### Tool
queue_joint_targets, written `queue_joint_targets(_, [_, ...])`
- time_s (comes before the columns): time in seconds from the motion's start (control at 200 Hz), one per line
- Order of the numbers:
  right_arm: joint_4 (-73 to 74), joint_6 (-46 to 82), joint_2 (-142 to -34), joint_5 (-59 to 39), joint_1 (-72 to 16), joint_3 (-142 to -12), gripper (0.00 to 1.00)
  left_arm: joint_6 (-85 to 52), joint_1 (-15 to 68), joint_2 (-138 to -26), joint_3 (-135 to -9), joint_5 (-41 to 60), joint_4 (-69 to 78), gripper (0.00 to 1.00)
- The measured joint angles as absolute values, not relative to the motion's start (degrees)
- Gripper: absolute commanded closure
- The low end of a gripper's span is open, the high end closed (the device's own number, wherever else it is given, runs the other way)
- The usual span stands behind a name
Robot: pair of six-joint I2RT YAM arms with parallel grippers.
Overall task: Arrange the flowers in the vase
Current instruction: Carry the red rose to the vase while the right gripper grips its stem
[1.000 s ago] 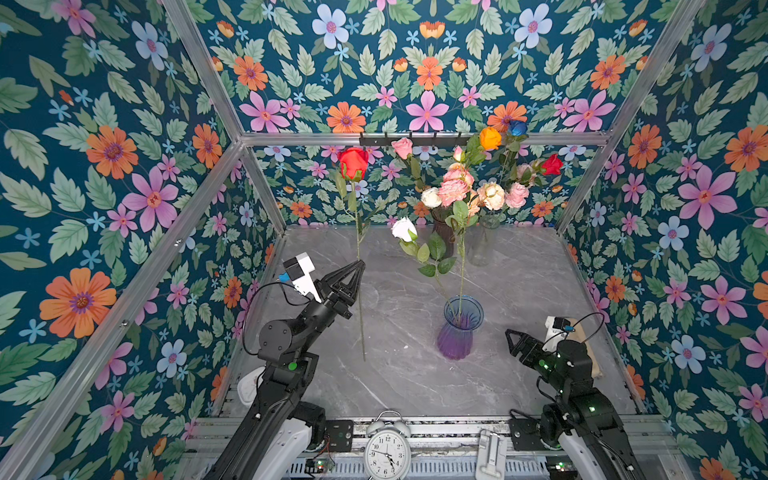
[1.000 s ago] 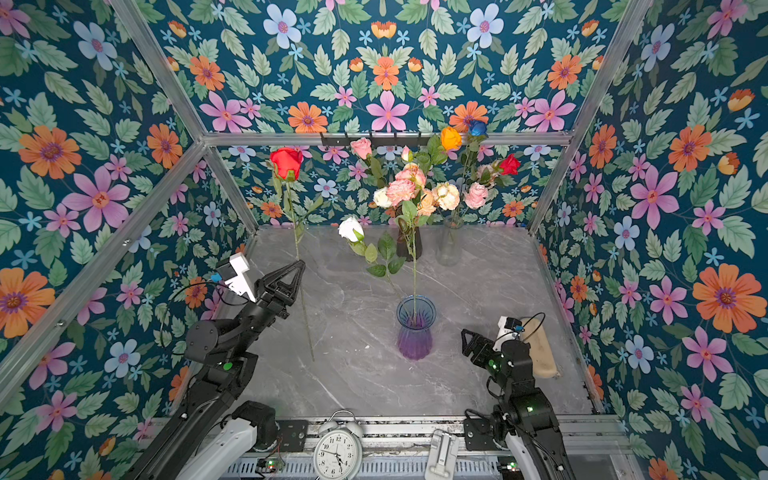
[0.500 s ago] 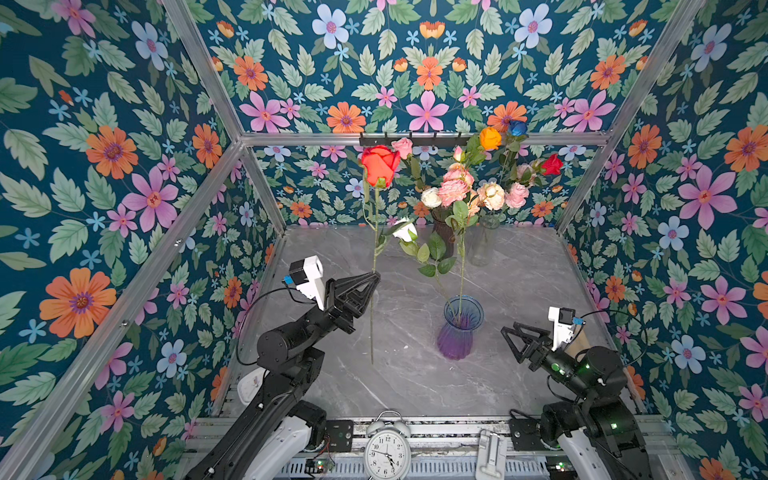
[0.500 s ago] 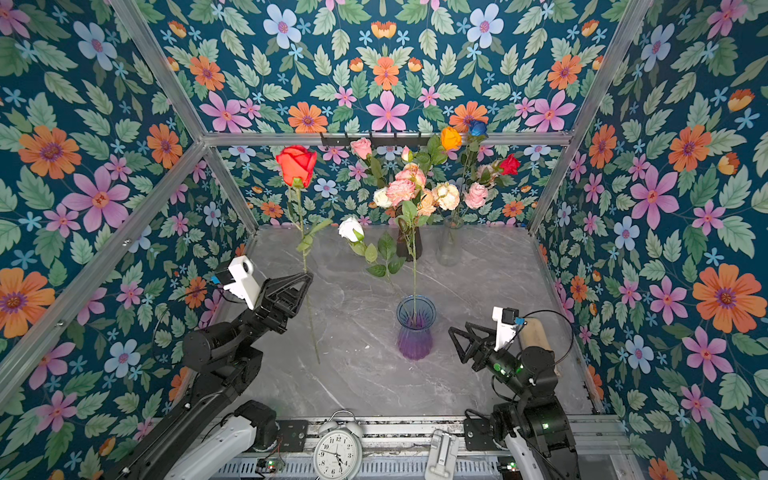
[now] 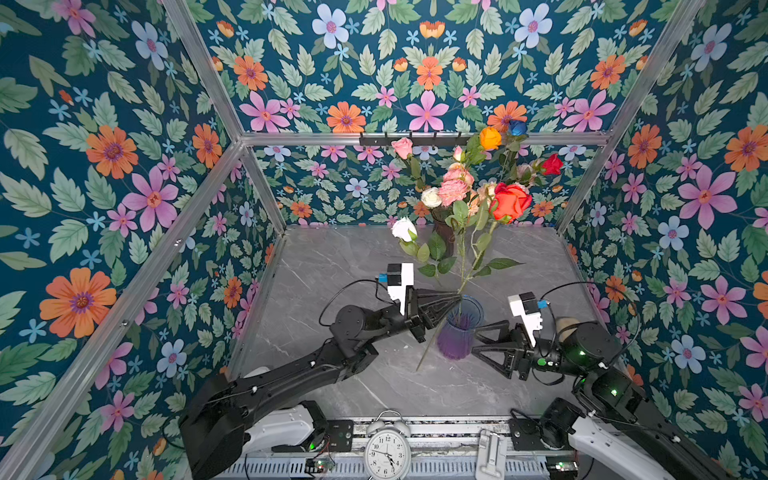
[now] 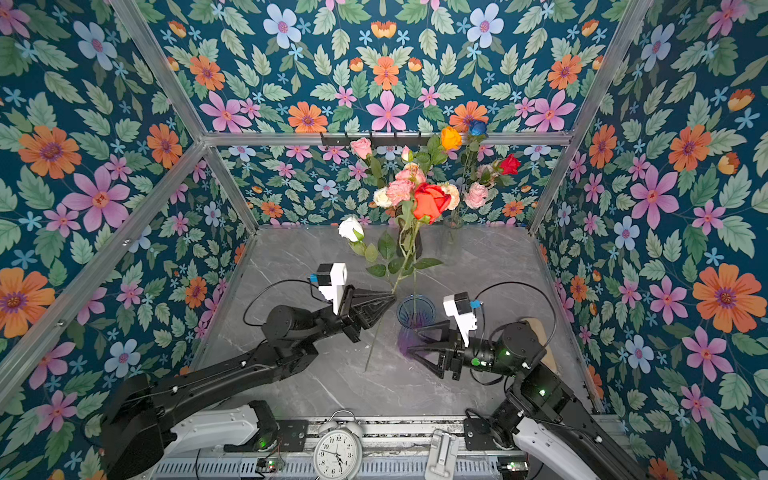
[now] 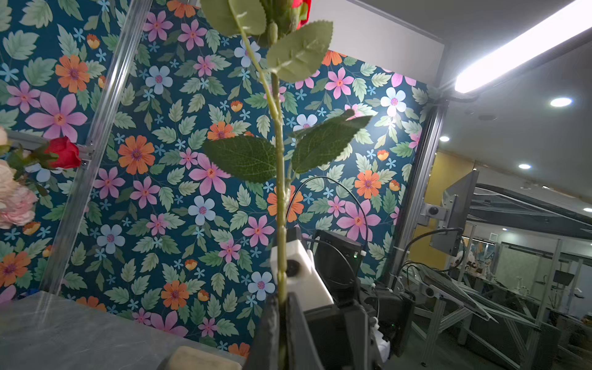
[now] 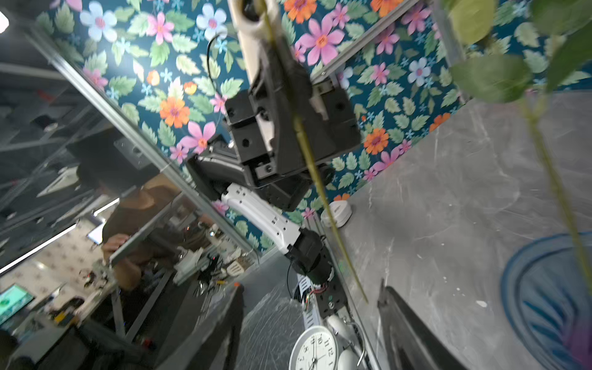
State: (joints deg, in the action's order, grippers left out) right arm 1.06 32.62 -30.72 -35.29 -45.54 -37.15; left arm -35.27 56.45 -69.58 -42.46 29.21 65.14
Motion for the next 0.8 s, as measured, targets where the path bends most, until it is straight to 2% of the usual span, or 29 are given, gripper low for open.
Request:
queue_joint_targets(0.095, [1.28,28.29,-33.3,-30.0,-53.06,-38.61,0.42,-36.49,57.63,-73.54,-44.23,29.1,69.32,1.0])
queue_joint_targets(0.175, [1.58,25.91,-34.61,-26.92,-55.31,-39.18,0.46,-37.58,58.33,-75.48,-45.45,28.93,72.55,1.0])
queue_joint_targets(0.385, [2.48,22.65,-33.76,-20.99,-55.94,-38.81,0.57,-38.79,59.66,-76.58,-46.46,28.47,76.82,1.0])
queue_joint_targets(0.585, [3.53,20.86,-31.77,-17.08,-56.03,-38.96,0.6,-39.05,60.29,-76.47,-46.33,28.4,77.82,1.0])
queue_joint_targets(0.801, [4.93,20.69,-35.09,-16.38,-56.03,-40.27,0.62,-40.05,60.75,-77.41,-46.35,28.42,79.57,1.0])
